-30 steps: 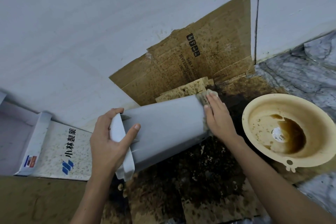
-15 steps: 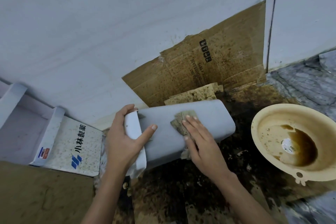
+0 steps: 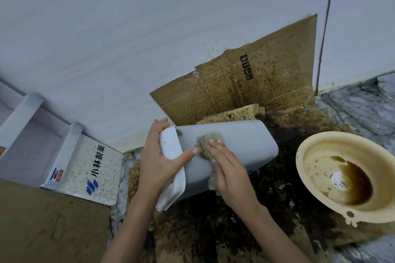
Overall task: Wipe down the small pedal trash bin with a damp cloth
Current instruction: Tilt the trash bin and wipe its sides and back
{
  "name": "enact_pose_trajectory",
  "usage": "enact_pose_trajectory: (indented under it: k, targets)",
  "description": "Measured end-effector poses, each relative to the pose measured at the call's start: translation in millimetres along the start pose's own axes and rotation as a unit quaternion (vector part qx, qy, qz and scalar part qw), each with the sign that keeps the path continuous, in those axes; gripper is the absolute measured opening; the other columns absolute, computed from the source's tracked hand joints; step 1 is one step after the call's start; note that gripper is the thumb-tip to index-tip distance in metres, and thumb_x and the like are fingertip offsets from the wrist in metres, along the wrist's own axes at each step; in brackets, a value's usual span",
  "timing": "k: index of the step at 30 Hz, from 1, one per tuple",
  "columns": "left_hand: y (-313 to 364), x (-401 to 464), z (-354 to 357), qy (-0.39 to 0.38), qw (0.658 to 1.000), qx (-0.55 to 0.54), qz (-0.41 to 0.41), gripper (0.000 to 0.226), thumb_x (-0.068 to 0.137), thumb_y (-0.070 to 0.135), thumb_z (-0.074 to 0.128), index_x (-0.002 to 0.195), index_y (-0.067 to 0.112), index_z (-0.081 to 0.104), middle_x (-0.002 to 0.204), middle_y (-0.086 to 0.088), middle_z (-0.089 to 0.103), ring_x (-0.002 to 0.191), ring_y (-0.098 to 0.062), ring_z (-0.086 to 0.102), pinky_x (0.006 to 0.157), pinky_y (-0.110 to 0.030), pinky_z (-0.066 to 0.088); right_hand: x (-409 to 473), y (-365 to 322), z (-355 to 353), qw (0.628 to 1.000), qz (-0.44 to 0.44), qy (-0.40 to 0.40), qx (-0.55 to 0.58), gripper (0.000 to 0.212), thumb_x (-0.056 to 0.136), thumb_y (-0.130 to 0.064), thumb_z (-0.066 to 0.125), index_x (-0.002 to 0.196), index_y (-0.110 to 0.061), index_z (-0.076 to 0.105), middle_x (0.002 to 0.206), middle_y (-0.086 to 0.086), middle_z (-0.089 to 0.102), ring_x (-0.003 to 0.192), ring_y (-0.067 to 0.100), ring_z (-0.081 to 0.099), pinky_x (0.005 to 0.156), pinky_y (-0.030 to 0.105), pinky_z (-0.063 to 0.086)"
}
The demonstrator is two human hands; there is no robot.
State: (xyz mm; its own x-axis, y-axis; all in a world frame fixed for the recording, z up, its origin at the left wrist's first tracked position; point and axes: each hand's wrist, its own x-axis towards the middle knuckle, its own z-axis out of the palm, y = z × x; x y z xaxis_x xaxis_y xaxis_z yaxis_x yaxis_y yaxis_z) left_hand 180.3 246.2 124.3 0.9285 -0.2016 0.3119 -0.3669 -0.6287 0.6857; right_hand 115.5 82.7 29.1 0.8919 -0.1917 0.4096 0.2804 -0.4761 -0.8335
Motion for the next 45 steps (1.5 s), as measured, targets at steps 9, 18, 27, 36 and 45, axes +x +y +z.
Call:
enact_pose_trajectory:
  k: [9, 18, 27, 36, 45]
  targets:
    - [-9, -12, -14, -0.093, 0.995, -0.028, -0.035, 0.120, 0.053, 0.077, 0.084, 0.153, 0.040, 0.029, 0.165, 0.026, 0.017, 0.155, -0.008, 0.018, 0.122, -0.055, 0.029, 16, 35, -36, 0.992, 0.118, 0.038, -0.004, 0.033, 0.098, -0.004, 0.052, 0.130, -0.007, 0.061, 0.136, 0.004, 0.059, 0.130, 0.017, 0.052, 0.110, 0.016, 0.030]
    - [10, -11, 10, -0.105, 0.994, -0.026, -0.013, 0.125, 0.057, 0.075, 0.083, 0.149, 0.057, 0.001, 0.169, 0.024, -0.004, 0.157, -0.002, 0.001, 0.128, -0.044, 0.017, 55, -37, -49, 0.986, 0.080, -0.002, 0.144, 0.031, 0.102, -0.016, 0.049, 0.129, -0.022, 0.062, 0.125, -0.016, 0.063, 0.119, -0.009, 0.054, 0.099, 0.014, 0.044]
    - [11, -7, 13, -0.133, 0.984, -0.113, -0.046, 0.129, 0.062, 0.035, 0.091, 0.161, 0.034, 0.007, 0.171, 0.000, 0.015, 0.156, -0.015, 0.021, 0.123, -0.050, 0.031, 61, -75, -56, 0.973, -0.160, -0.164, -0.007, 0.038, 0.089, -0.012, 0.046, 0.116, 0.001, 0.069, 0.141, 0.011, 0.055, 0.140, 0.024, 0.039, 0.117, 0.033, 0.031]
    - [5, -11, 4, -0.109, 0.993, -0.028, -0.042, 0.133, 0.060, 0.057, 0.090, 0.161, 0.032, 0.007, 0.168, 0.023, -0.002, 0.153, 0.006, 0.004, 0.121, -0.028, 0.015, 40, 3, -49, 0.993, -0.078, -0.091, -0.006, 0.044, 0.088, 0.016, 0.048, 0.119, -0.008, 0.070, 0.139, 0.003, 0.057, 0.133, 0.015, 0.049, 0.114, 0.035, 0.036]
    - [-3, -16, -2, -0.101, 0.994, -0.029, -0.004, 0.105, 0.056, 0.082, 0.078, 0.146, 0.054, 0.032, 0.166, 0.026, 0.006, 0.155, -0.003, 0.009, 0.117, -0.040, 0.025, 44, 48, -40, 0.993, 0.108, -0.029, -0.024, 0.043, 0.104, -0.026, 0.039, 0.147, -0.025, 0.042, 0.155, -0.008, 0.037, 0.145, 0.006, 0.029, 0.119, 0.027, 0.023]
